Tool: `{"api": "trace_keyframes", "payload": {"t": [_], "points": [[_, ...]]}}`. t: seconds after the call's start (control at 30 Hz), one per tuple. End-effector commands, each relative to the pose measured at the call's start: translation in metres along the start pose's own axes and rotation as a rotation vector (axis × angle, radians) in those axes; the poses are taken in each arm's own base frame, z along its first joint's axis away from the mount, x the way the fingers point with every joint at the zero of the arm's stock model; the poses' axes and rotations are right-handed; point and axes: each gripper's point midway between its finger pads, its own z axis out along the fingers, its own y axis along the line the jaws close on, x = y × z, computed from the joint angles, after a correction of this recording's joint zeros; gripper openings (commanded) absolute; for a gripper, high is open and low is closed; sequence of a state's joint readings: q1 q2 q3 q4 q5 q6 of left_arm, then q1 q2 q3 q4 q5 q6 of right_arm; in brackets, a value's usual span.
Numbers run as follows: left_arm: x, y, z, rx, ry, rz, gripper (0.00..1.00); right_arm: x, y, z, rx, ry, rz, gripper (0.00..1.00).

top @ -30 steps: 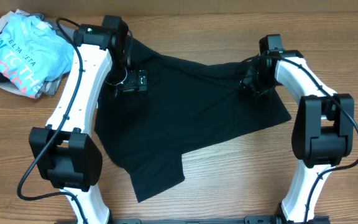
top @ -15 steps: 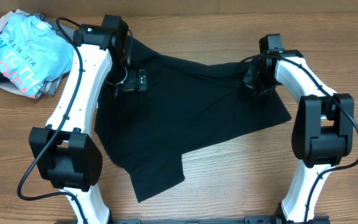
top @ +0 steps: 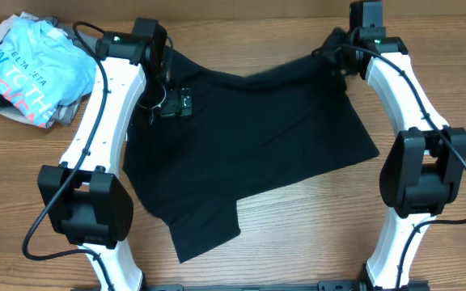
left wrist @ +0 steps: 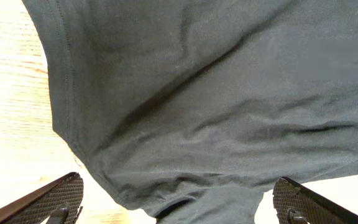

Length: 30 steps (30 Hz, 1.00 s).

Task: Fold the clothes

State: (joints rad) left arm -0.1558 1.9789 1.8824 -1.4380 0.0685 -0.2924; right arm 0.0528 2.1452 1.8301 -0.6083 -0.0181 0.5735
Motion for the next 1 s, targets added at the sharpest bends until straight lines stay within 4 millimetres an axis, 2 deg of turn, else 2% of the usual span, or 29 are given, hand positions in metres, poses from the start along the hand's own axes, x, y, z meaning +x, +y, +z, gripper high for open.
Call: {"api": "trace_keyframes", "payload": {"t": [0.0, 0.07, 0.1, 0.2, 0.23, 0.4, 0.53, 0.7, 0.87, 0.97], "points": [[0.003, -0.005, -0.001, 0.016, 0.001, -0.02, 1.0, -0.041, -0.012, -0.004, 0.079, -0.182, 0.063, 0.04], [0.002, -0.007, -0.001, 0.017, -0.003, -0.013, 1.0, -0.056, -0.015, -0.003, 0.1, -0.257, 0.069, 0.04], [0.002, -0.009, -0.001, 0.018, -0.005, -0.013, 1.0, -0.062, -0.016, -0.003, 0.107, -0.287, 0.069, 0.19], [0.002, -0.018, 0.0, 0.022, -0.017, 0.012, 0.99, -0.068, -0.02, -0.005, 0.127, -0.311, 0.037, 0.88], [0.002, -0.022, 0.0, 0.023, -0.021, 0.025, 0.99, -0.069, -0.022, -0.005, 0.134, -0.309, 0.027, 1.0], [0.005, -0.045, 0.002, 0.024, -0.043, 0.099, 1.0, -0.066, -0.051, -0.012, 0.216, -0.233, 0.019, 1.0], [0.015, -0.063, 0.003, 0.025, -0.035, 0.14, 1.0, -0.066, -0.068, -0.034, 0.249, -0.122, 0.047, 1.0], [0.031, -0.073, 0.004, 0.012, 0.003, 0.154, 0.99, -0.062, -0.061, -0.078, 0.198, 0.023, 0.088, 1.0], [0.052, -0.072, 0.004, -0.013, 0.074, 0.152, 1.0, -0.054, -0.049, -0.134, 0.179, 0.11, 0.106, 1.0], [0.063, -0.068, 0.002, -0.035, 0.117, 0.13, 1.0, -0.045, -0.049, -0.172, 0.2, 0.139, 0.109, 1.0]]}}
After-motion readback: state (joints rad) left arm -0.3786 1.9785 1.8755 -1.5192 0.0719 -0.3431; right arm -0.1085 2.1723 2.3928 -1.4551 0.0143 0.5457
